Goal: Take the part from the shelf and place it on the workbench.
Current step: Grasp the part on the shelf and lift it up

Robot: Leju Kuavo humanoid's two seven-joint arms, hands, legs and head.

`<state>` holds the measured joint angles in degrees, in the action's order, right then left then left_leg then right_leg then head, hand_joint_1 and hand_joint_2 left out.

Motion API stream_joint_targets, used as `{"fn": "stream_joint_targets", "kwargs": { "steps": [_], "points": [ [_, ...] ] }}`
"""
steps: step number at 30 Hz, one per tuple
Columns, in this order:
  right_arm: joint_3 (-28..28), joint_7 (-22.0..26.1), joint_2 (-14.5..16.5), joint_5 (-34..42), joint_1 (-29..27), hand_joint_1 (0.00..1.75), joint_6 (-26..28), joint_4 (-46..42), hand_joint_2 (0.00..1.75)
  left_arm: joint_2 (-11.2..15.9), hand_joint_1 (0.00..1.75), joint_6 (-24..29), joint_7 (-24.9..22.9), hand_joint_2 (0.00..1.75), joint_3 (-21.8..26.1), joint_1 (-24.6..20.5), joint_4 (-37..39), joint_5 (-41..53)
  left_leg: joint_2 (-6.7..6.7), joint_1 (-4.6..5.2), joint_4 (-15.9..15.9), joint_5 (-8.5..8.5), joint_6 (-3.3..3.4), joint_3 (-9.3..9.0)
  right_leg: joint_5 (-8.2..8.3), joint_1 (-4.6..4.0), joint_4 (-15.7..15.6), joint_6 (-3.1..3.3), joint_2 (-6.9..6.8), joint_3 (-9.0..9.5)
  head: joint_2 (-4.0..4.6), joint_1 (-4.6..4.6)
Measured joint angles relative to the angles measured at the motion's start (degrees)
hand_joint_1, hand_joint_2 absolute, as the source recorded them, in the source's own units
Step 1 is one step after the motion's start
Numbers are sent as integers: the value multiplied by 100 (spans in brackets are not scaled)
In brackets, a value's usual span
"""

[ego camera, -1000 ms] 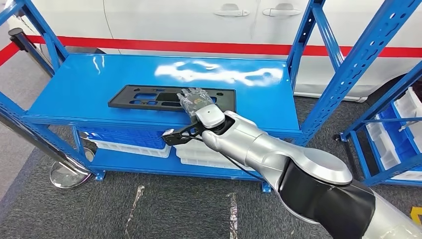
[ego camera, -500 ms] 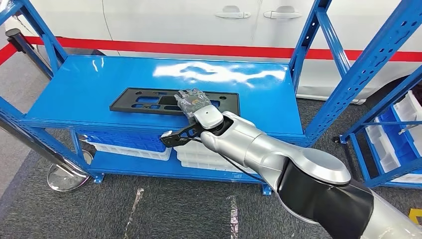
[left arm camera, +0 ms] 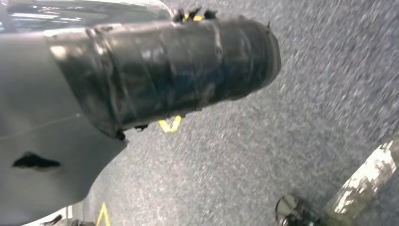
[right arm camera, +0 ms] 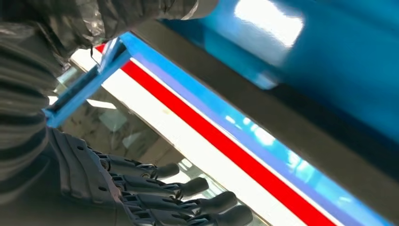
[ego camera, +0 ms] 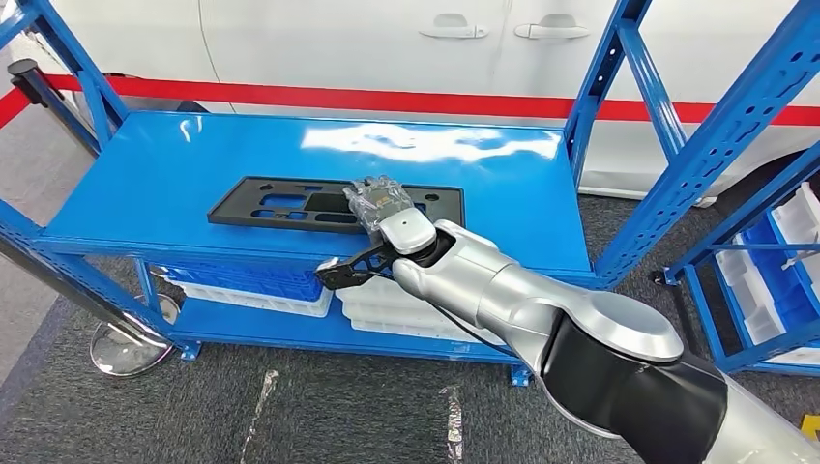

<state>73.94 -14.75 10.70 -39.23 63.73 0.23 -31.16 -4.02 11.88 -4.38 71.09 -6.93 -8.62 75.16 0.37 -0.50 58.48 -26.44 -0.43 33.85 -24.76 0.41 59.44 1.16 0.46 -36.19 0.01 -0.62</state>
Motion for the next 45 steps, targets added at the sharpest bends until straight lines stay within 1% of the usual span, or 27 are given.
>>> {"fn": "stream_joint_targets", "kwargs": {
  "steps": [2, 5, 6, 7, 8, 9, 11, 13, 16, 18, 20, 21, 22, 23, 24, 26, 27, 30, 32, 35, 36, 37, 38, 40, 41, 43, 45],
  "points": [
    [0, 0, 1, -1, 5, 0, -1, -4, 175, -13, 0, 1, -5, 0, 4, 2, 2, -20, -6, -12, 279, -162, -67, 113, 3, 38, -61, 57, -4, 73, 0, 23],
    [0, 0, 1, -1, -19, 0, -15, -5, 175, -21, 0, 3, -6, 0, 19, 4, 3, -26, -9, -34, 1290, -545, -152, 664, -33, 39, -76, 100, -13, 134, 1, 43],
    [0, 0, 1, -1, -36, 0, -24, -5, 175, -21, 0, 3, -5, 0, 23, 8, 3, -25, -10, -39, 1469, -542, -165, 796, -51, 38, -72, 103, -10, 149, 0, 45],
    [0, 0, 1, -1, -51, 0, -30, -5, 175, -21, 0, 3, -5, 0, 25, 14, 3, -25, -10, -45, 1439, -429, -168, 825, -72, 39, -66, 100, -4, 168, 1, 44],
    [0, 0, 1, -1, -62, 0, -35, -5, 175, -22, 0, 3, -3, 0, 26, 19, 3, -25, -11, -50, 1196, -216, -162, 747, -98, 39, -59, 91, 5, 195, 0, 44],
    [0, 0, 1, -1, -68, 0, -38, -5, 175, -22, 0, 4, -1, 0, 27, 22, 3, -25, -12, -54, 807, 27, -147, 595, -126, 40, -55, 77, 11, 225, 0, 45],
    [0, 0, 1, -1, -69, 0, -42, -5, 175, -22, 0, 7, 3, 0, 32, 19, 3, -26, -10, -28, 165, 280, -95, 292, -169, 21, -53, 35, 18, 260, -1, 44],
    [0, 0, 0, -1, -86, 0, -47, -5, 175, -22, 0, 9, 5, 0, 40, 8, 3, -27, -6, 8, -22, 251, -35, 189, -178, 6, -70, -17, 17, 262, 0, 43],
    [0, 0, -1, -1, -116, 0, -45, -5, 175, -23, 0, 13, 3, 0, 58, 1, 3, -28, -16, -17, -111, 247, 65, 129, -254, 7, -8, -102, 4, 248, 0, 37],
    [0, 1, -5, -1, -119, 0, -43, -4, 175, -24, 0, 15, -2, 0, 75, 8, 3, -28, -28, -36, -159, 245, 138, 74, -499, 7, 483, -134, -8, 8, 0, 25],
    [0, 1, -20, -1, -156, 0, -45, -3, 175, -24, 0, 16, -4, 0, 101, 3, 3, -30, -25, -27, -150, 222, 188, 65, -762, 7, 1236, -143, -10, -418, 0, 18],
    [0, 1, -31, 0, -186, 0, -46, -2, 175, -24, 0, 16, -4, 0, 112, 0, 3, -34, -19, -25, -139, 208, 197, 62, -791, 8, 1472, -143, -11, -579, 0, 18],
    [0, 4, -39, 1, -213, 0, -48, -1, 175, -24, 0, 19, -7, 0, 122, 0, 3, -44, -11, -23, -124, 191, 200, 57, -710, 9, 1501, -139, -11, -643, -1, 17],
    [0, 10, -45, 2, -229, 0, -48, 0, 175, -24, 0, 21, -13, 0, 129, 1, 3, -55, -3, -23, -105, 170, 193, 49, -531, 10, 1306, -129, -12, -593, -1, 17],
    [0, 19, -48, 3, -237, 0, -49, 1, 175, -24, 0, 24, -17, 0, 136, 2, 3, -66, 4, -23, -81, 144, 181, 41, -297, 10, 947, -110, -13, -454, 0, 17],
    [0, 40, -49, 3, -245, 0, -48, 4, 175, -24, 0, 27, -24, 0, 148, -1, 3, -77, 12, -4, -23, 91, 136, 47, -14, -5, 277, -69, -10, -155, 0, 22],
    [0, 50, -48, 3, -256, 0, -46, 5, 175, -24, 0, 29, -23, 0, 152, -5, 3, -75, 14, 3, -2, 75, 109, 57, 25, -15, 103, -53, -7, -75, 0, 25],
    [0, 62, -48, 0, -292, 0, -39, 17, 175, -24, 0, 33, -22, 0, 158, -9, 4, -62, 14, -5, 0, 55, 27, 69, 18, -18, 13, -2, 6, -34, 0, 23],
    [0, 62, -48, -1, -292, 0, -36, 23, 175, -27, 0, 33, -21, 0, 160, -5, 6, -58, 1, -17, 177, -74, -38, 132, 31, 14, -34, 49, 7, 11, 1, 36],
    [0, 62, -49, -1, -298, 0, -37, 26, 175, -11, 0, 28, -21, 0, 164, -9, 8, -64, -8, -33, 1133, -514, -123, 589, 20, 27, -53, 97, -3, 51, 1, 50],
    [0, 62, -49, -1, -307, 0, -39, 29, 175, -5, 0, 26, -21, 0, 167, -8, 8, -69, -8, -37, 1410, -587, -138, 742, 15, 26, -50, 102, -3, 54, 0, 51],
    [1, 61, -50, -1, -316, 0, -42, 33, 175, -2, 0, 24, -22, 0, 169, -5, 8, -74, -8, -42, 1495, -549, -144, 807, 9, 26, -48, 104, 1, 60, 0, 51],
    [1, 61, -50, -1, -322, 0, -44, 38, 175, -2, 0, 22, -22, 0, 171, 0, 8, -79, -8, -46, 1361, -407, -141, 764, 1, 26, -47, 101, 7, 70, -1, 52],
    [1, 57, -49, 1, -326, 1, -49, 43, 175, -1, 0, 22, -22, 0, 174, 5, 8, -81, -8, -50, 633, 2, -112, 437, -20, 25, -47, 81, 18, 101, 0, 51],
    [0, 55, -49, 7, -324, 2, -54, 45, 175, 1, 0, 22, -22, 0, 175, 4, 8, -81, -7, -36, 280, 129, -89, 266, -29, 14, -43, 63, 21, 108, 0, 50],
    [0, 55, -48, 41, -328, 2, -71, 51, 175, 5, 0, 27, -21, 0, 178, -8, 8, -80, 2, -6, -31, 169, -38, 112, -32, -3, -52, 17, 20, 105, 0, 46],
    [0, 63, -48, 84, -338, 2, -90, 56, 175, 8, 0, 33, -21, 0, 182, -15, 8, -81, 7, -6, -68, 174, 21, 93, -31, -11, -68, -42, 17, 106, 0, 44]
  ]
}}
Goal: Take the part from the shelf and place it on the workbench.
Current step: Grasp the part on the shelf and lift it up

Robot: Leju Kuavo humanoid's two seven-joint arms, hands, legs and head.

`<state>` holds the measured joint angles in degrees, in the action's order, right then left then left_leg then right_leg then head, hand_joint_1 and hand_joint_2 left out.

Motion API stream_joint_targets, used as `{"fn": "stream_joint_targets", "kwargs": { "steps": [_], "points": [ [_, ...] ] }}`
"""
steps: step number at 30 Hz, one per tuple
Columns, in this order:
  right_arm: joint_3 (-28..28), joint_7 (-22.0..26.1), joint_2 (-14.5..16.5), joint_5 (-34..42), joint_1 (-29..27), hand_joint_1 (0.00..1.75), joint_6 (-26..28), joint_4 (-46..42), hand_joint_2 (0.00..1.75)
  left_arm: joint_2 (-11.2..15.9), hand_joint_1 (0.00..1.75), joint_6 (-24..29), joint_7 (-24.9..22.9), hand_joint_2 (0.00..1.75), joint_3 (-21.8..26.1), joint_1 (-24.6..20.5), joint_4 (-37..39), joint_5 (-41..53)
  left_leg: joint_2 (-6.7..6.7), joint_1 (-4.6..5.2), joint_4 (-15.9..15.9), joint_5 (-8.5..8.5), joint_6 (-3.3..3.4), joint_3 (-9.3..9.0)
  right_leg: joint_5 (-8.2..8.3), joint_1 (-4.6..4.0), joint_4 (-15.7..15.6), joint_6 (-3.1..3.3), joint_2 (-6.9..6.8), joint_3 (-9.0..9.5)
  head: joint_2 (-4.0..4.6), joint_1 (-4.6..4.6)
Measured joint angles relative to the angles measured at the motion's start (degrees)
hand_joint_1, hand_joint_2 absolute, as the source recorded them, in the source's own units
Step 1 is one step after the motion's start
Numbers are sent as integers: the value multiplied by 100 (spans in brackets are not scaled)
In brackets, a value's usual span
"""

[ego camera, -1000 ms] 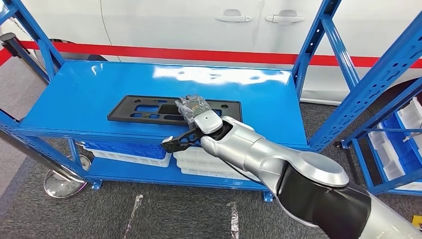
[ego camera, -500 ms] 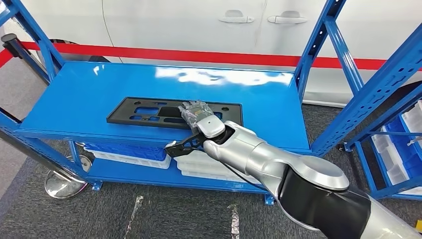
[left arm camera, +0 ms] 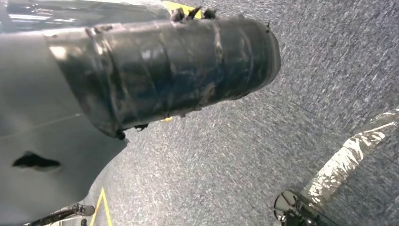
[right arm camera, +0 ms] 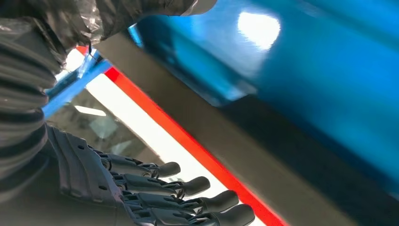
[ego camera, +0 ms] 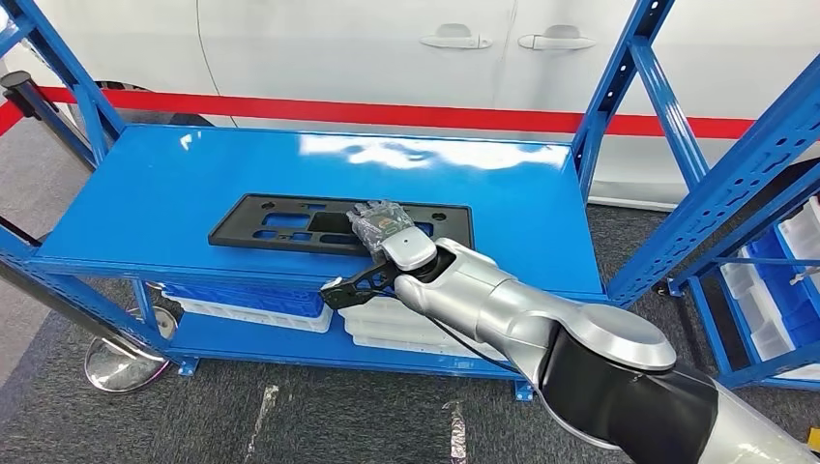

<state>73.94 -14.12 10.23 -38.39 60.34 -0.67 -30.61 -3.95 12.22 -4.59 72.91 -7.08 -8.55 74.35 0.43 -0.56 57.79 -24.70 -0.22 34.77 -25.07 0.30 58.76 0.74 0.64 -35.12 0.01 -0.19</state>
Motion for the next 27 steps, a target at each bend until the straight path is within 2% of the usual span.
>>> {"fn": "stream_joint_targets", "kwargs": {
  "steps": [2, 3, 5, 6, 7, 8, 10, 11, 13, 17, 27],
  "points": [
    [0, 7, -1, 17, 1, 2, -9, 2, 175, 1, 0, 2, 0, 0, 9, 3, 0, -1, -12, -23, -57, 29, 72, -33, -117, -3, 149, -51, -8, -61, 0, -14],
    [0, 7, -2, 18, 3, 2, -10, 4, 175, 1, 0, 2, 0, 0, 16, 3, 0, -1, -19, -34, -82, 40, 111, -48, -259, -4, 388, -70, -13, -170, 0, -23],
    [0, 7, -6, 20, -16, 2, -14, 9, 175, 1, 0, 2, 0, 0, 38, 4, 0, -1, -26, -22, -82, 35, 158, -50, -612, 4, 1140, -87, -18, -520, 1, -40],
    [0, 7, -9, 21, -37, 2, -17, 13, 175, 1, 0, 2, 0, 0, 51, 3, 0, -1, -25, -18, -77, 30, 170, -48, -715, 7, 1461, -92, -18, -680, 1, -41],
    [0, 7, -12, 22, -57, 2, -21, 17, 175, 1, 0, 2, 0, 0, 63, 3, 0, -1, -22, -16, -69, 25, 174, -48, -717, 12, 1607, -94, -18, -760, 1, -43],
    [0, 7, -14, 23, -68, 41, -25, 21, 175, 1, 0, 2, 0, 0, 74, 4, 0, -1, -19, -16, -57, 18, 173, -49, -610, 17, 1522, -91, -20, -730, 0, -44],
    [0, 7, -15, 25, -63, 128, -27, 27, 175, 1, 0, 2, 0, 0, 87, 5, 0, -1, -10, -16, -17, -8, 149, -48, -241, 24, 827, -65, -26, -408, -1, -45],
    [0, 7, -15, 25, -54, 171, -27, 28, 175, 1, 0, 2, 0, 0, 90, 4, 0, -1, -6, -4, 20, -30, 124, -34, -112, 19, 465, -49, -29, -226, -1, -44],
    [0, 9, -13, 25, -48, 175, -31, 30, 175, 3, 0, 2, 0, 0, 93, 0, 0, -3, 0, 18, 75, -66, 82, -4, -35, 10, 101, -24, -26, -45, -1, -39],
    [1, 27, -13, 17, -56, 175, -62, 40, 175, 9, 0, 3, -2, 0, 99, 8, 2, -18, -3, 17, 61, -71, 125, -13, -36, -6, 79, -12, 0, -34, -1, -34],
    [0, 89, -15, 34, -52, 175, -31, 44, 175, 35, 0, 2, 25, 0, 111, 4, 2, -15, -4, 0, -23, -49, 53, -70, -60, -29, 80, 59, 1, -18, -1, -34]
  ]
}}
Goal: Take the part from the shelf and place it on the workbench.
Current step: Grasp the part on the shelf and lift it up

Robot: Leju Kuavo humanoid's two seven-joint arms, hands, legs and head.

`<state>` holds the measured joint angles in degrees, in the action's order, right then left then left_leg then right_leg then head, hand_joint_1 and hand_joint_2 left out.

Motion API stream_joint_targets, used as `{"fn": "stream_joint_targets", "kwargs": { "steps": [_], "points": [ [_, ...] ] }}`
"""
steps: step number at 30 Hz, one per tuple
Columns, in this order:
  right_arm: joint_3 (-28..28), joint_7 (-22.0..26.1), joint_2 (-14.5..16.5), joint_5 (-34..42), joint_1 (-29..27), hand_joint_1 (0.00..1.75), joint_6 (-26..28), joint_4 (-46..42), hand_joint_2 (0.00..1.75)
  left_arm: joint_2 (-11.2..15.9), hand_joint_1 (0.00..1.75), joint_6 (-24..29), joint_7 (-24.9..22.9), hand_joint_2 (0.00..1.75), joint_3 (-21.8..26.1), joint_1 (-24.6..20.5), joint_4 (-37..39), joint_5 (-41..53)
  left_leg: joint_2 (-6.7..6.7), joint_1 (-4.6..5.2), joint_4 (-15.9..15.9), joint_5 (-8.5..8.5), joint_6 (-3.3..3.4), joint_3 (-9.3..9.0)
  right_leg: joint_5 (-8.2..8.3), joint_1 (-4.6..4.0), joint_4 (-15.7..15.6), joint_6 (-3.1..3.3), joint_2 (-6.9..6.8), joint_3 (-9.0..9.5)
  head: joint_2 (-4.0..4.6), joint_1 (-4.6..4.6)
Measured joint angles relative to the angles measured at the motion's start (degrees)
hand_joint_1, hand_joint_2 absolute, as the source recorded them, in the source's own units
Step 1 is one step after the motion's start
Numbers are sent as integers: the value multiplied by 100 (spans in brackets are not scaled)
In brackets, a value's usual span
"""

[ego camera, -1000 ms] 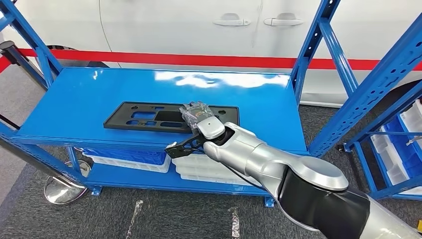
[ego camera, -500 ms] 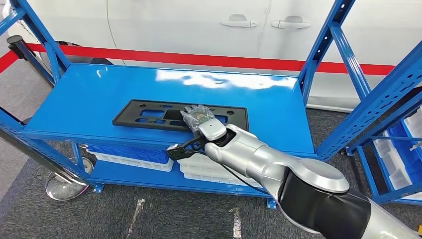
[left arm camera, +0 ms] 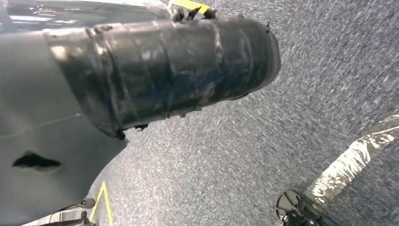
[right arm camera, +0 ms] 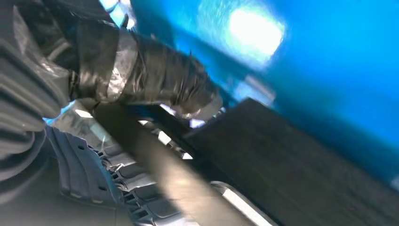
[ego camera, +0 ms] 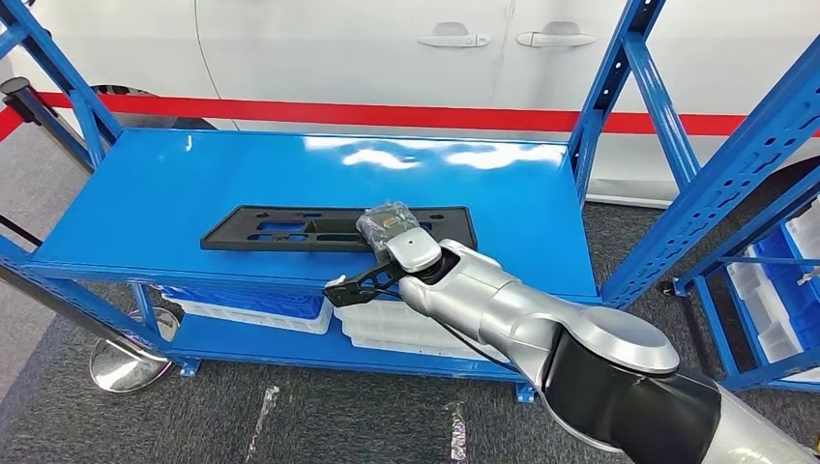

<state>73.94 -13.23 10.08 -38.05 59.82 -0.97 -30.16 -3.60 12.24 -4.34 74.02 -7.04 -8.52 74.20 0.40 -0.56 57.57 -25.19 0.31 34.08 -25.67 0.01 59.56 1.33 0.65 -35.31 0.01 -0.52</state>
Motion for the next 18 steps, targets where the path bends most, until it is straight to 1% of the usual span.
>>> {"fn": "stream_joint_targets", "kwargs": {
  "steps": [3, 10, 18],
  "points": [
    [1, 8, -8, 0, -3, 175, 5, 2, 175, 3, 0, 0, 1, 0, 11, -1, 0, 7, 0, -5, -4, -10, -52, -17, -6, -3, 0, 9, 0, 17, 0, -1],
    [1, 25, -18, -3, -19, 175, 40, 3, 175, 6, 0, 2, -2, 0, 17, -1, 0, 16, -1, -4, -4, -15, -72, -21, -6, 0, -11, 9, 0, 32, 1, -2],
    [0, 60, -17, -40, -43, 175, 68, 3, 175, 12, 0, 15, -2, 0, 20, -1, 0, 11, -1, -3, -3, -16, -73, -28, -5, 1, -16, 9, 0, 40, 1, -2]
  ]
}}
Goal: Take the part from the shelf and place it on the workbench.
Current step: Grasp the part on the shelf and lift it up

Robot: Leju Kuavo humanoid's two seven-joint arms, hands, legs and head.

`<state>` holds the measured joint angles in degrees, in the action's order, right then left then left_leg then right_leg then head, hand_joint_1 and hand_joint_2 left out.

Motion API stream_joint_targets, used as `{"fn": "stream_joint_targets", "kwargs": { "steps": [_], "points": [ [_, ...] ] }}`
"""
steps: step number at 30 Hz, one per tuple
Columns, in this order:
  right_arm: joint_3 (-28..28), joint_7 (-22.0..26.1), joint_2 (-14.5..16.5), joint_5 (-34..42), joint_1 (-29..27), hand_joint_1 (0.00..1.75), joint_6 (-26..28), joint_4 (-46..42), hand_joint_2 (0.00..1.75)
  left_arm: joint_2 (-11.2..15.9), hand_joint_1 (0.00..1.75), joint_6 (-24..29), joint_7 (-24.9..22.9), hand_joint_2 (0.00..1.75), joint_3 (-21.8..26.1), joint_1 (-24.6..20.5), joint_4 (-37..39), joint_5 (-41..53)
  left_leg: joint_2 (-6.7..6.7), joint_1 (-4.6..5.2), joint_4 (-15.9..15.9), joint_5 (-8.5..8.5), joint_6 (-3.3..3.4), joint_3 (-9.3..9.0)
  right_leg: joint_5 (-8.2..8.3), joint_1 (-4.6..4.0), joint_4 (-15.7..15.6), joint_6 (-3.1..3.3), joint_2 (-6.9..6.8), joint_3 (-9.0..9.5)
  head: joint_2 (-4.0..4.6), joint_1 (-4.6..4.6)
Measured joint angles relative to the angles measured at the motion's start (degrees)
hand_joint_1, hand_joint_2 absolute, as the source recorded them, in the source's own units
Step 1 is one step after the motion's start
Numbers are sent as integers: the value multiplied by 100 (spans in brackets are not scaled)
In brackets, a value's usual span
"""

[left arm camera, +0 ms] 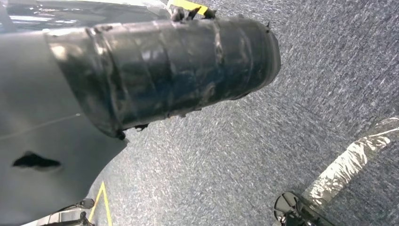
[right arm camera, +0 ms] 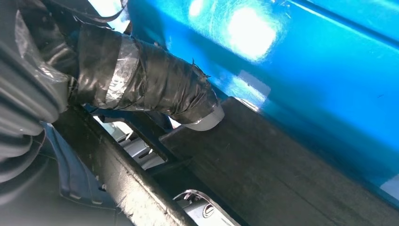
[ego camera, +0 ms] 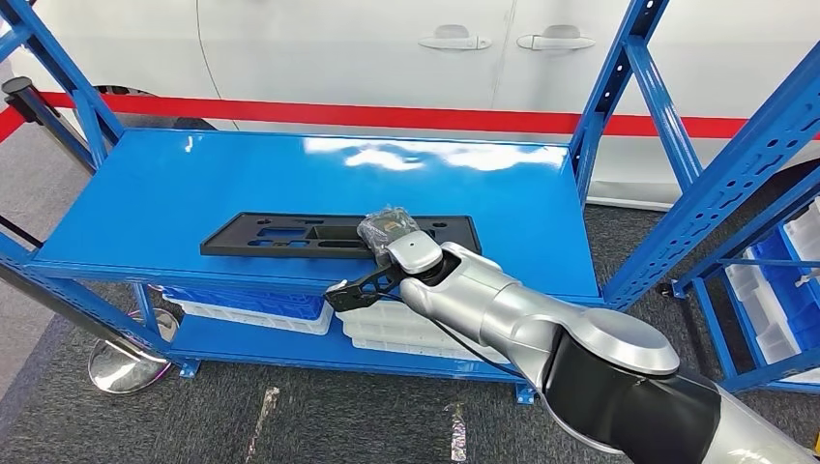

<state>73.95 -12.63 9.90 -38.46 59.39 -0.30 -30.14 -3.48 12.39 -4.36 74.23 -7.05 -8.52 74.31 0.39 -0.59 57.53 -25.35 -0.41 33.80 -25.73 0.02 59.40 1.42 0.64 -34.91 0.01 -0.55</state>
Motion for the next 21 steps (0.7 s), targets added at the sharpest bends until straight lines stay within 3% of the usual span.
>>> {"fn": "stream_joint_targets", "kwargs": {
  "steps": [4, 7, 11, 14, 21],
  "points": [
    [0, 29, -2, -96, -34, 175, 192, -3, 175, 0, 0, 0, 8, 0, 1, 0, 0, 2, 0, 0, 0, 0, 0, -1, 0, -1, 0, 0, 0, 0, 0, 0],
    [2, 0, -16, -440, -112, 175, 886, -53, 175, 0, 0, -6, 27, 0, 2, 1, 0, 32, 0, -1, 0, 0, 0, 0, 1, -1, 0, 1, 0, -1, 0, 0],
    [2, -130, -98, -1218, -109, 175, 1825, -392, 175, 0, 0, -12, 111, 175, 4, 2, 0, 85, 0, -1, 0, 0, 0, 1, 1, -2, 0, 2, 1, -3, 0, 2],
    [0, -54, -187, -1440, -59, 175, 1842, -838, 175, 0, 0, -21, 215, 175, 16, 1, 0, 112, 0, -1, 0, -1, -1, 1, 0, -2, 0, 1, 0, -3, 0, 1],
    [-58, -14, -504, -1335, 282, 175, 1133, -2198, 175, 8, 0, -72, 351, 175, 104, 5, 0, 161, 1, 0, 0, -1, -1, 6, -1, -1, 0, 1, -2, -6, 0, 0]
  ]
}}
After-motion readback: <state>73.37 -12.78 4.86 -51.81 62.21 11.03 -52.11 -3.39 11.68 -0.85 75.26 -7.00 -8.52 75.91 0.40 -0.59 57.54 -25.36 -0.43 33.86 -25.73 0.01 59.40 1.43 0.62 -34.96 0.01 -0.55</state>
